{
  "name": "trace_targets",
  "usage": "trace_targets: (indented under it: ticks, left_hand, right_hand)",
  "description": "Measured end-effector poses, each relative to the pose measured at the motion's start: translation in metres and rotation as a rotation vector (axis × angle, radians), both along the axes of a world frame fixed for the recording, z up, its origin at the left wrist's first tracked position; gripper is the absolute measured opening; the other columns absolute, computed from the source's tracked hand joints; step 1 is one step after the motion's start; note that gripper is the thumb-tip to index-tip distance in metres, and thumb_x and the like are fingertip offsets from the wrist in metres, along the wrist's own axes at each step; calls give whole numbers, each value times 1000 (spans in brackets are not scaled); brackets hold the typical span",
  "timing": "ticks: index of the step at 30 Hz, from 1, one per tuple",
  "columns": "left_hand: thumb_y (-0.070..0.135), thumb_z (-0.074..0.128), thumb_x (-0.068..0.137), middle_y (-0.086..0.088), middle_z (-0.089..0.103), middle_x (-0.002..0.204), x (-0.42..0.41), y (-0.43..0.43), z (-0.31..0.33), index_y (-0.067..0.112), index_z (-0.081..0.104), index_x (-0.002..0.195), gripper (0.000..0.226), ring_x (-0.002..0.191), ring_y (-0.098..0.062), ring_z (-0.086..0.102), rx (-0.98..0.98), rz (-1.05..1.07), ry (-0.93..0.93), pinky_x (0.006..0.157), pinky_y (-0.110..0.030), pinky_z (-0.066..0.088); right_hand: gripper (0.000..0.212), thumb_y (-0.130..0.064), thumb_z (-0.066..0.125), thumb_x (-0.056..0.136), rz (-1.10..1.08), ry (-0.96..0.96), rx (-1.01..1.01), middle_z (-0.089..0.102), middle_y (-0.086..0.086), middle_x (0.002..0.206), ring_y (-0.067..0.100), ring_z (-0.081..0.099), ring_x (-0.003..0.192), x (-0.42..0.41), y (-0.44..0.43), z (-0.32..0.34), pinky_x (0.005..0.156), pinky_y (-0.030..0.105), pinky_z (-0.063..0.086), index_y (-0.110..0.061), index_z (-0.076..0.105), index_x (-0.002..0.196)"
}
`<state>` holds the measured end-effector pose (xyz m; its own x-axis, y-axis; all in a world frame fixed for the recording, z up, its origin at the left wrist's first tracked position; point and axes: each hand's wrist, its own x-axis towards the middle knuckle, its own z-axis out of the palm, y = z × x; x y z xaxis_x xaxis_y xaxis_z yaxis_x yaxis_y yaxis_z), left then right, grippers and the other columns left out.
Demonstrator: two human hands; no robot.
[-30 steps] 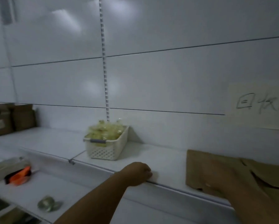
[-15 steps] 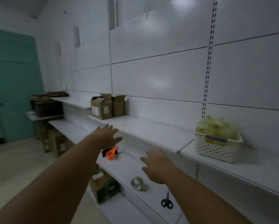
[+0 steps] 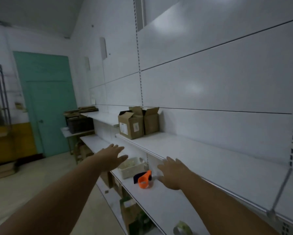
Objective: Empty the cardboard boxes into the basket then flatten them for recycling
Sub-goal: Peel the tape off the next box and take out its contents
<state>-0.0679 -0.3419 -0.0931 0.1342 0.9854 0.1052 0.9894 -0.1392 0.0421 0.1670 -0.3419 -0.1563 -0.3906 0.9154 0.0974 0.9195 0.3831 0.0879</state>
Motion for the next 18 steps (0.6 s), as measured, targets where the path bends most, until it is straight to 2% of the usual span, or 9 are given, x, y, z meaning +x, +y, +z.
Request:
trace_targets:
  ticks: [4, 9, 14, 18]
  left_hand:
    - [51, 29, 97, -5, 14, 159, -31, 44, 17, 25, 20, 149, 59, 147, -22, 3, 85, 65, 108, 118, -48, 5]
    - [54, 26, 96, -6, 7, 160, -64, 95, 5, 27, 17, 149, 60, 147, -24, -3, 11, 137, 121, 117, -54, 0]
    - [52, 29, 96, -6, 12, 159, -88, 158, -3, 25, 21, 148, 59, 147, -24, 2, 15, 89, 49, 118, -51, 4]
    - [47, 39, 96, -5, 24, 156, -118, 221, -8, 21, 24, 148, 60, 144, -24, 19, -10, 55, -121, 117, -43, 19]
  right_hand:
    - [52, -44, 32, 97, 92, 131, 51, 24, 9, 153, 25, 16, 142, -36, 63, 15, 114, 42, 17, -19, 29, 143]
    - [53, -43, 38, 96, 167, 153, -12, 8, 7, 158, 27, 6, 145, -75, 111, 12, 115, 42, 14, -23, 28, 144]
    - [53, -44, 38, 97, 161, 121, 14, 5, 7, 159, 24, 2, 146, -102, 169, 2, 117, 42, 10, -23, 26, 144]
    - [59, -45, 38, 96, 116, 119, 58, -1, 9, 159, 23, -2, 146, -126, 231, 6, 117, 41, 10, -22, 19, 147]
